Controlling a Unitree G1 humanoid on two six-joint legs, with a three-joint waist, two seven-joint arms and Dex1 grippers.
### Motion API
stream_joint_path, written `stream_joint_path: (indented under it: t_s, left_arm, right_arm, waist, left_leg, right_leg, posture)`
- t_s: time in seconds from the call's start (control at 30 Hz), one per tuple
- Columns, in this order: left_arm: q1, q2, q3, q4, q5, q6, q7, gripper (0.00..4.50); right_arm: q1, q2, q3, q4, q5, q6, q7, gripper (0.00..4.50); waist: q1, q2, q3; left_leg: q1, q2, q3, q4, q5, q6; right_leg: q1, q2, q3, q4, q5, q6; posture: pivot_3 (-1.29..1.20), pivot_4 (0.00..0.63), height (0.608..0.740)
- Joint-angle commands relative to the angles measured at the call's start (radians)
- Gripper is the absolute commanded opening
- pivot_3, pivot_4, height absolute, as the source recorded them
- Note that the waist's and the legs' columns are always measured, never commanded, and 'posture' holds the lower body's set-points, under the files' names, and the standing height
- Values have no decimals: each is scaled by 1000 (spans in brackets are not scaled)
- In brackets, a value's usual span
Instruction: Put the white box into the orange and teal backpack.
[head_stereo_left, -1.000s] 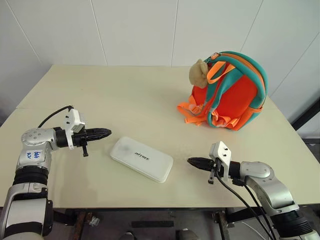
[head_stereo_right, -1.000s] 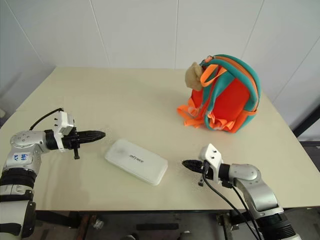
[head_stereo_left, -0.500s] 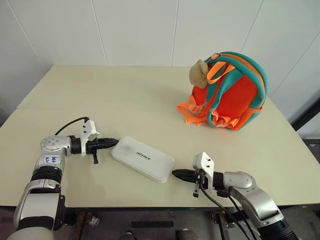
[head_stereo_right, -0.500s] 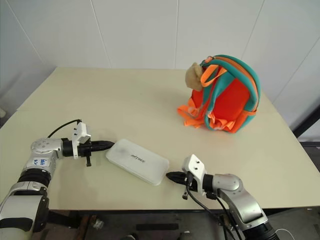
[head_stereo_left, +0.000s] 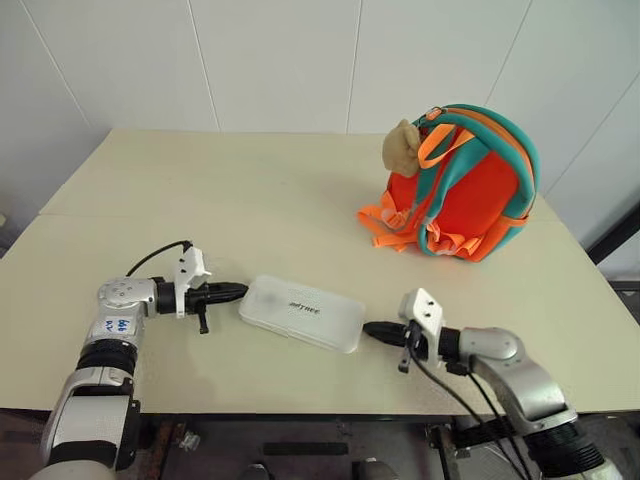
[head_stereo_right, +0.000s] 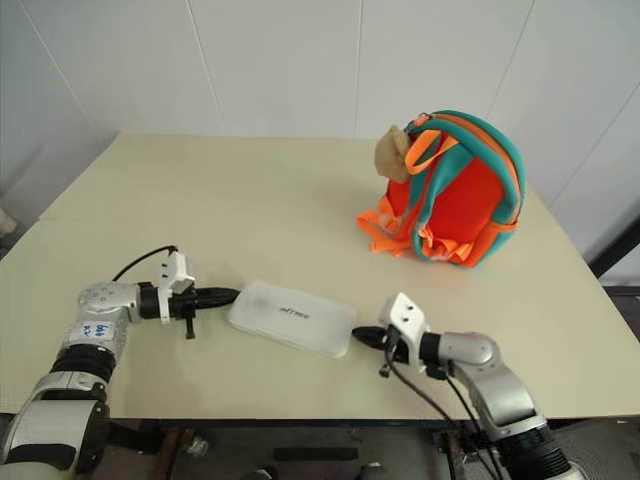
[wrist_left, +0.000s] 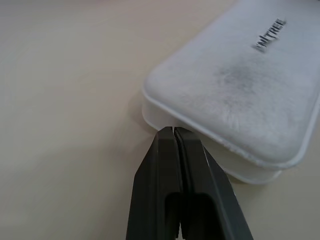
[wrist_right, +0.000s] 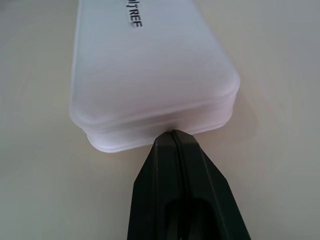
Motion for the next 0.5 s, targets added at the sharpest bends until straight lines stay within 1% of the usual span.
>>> stream_joint_path:
  t_s: [0.03, 0.2, 0.37, 0.5]
  left_arm:
    - [40, -31, -15, -128, -40, 47, -12, 54]
    - [84, -57, -17, -225, -43, 97, 28, 54]
    - [93, -64, -11, -239, -40, 106, 67, 54]
    - [104, -56, -19, -255, -36, 116, 70, 54]
  right_arm:
    - [-26, -31, -39, 20, 15, -52, 45, 17]
    - [-59, -54, -54, 96, 6, -85, 77, 17]
    - [-52, -40, -41, 93, 3, -69, 77, 17]
    - [-54, -16, -47, 137, -14, -111, 54, 17]
  waist:
    - [3, 0, 0]
    - [6, 0, 0]
    - [7, 0, 0]
    - [7, 0, 0]
  left_leg:
    - [0, 0, 0, 0, 0, 0]
    - [0, 0, 0, 1, 0, 0]
    - [0, 0, 0, 3, 0, 0]
    - [0, 0, 0, 5, 0, 0]
  right_leg:
    - [0, 0, 0, 0, 0, 0]
    - [0, 0, 0, 0, 0, 0]
    - [0, 0, 0, 2, 0, 0]
    - [0, 0, 0, 3, 0, 0]
  posture:
    - [0, 150, 740]
    - [0, 150, 740]
    - [0, 150, 740]
    - [0, 150, 740]
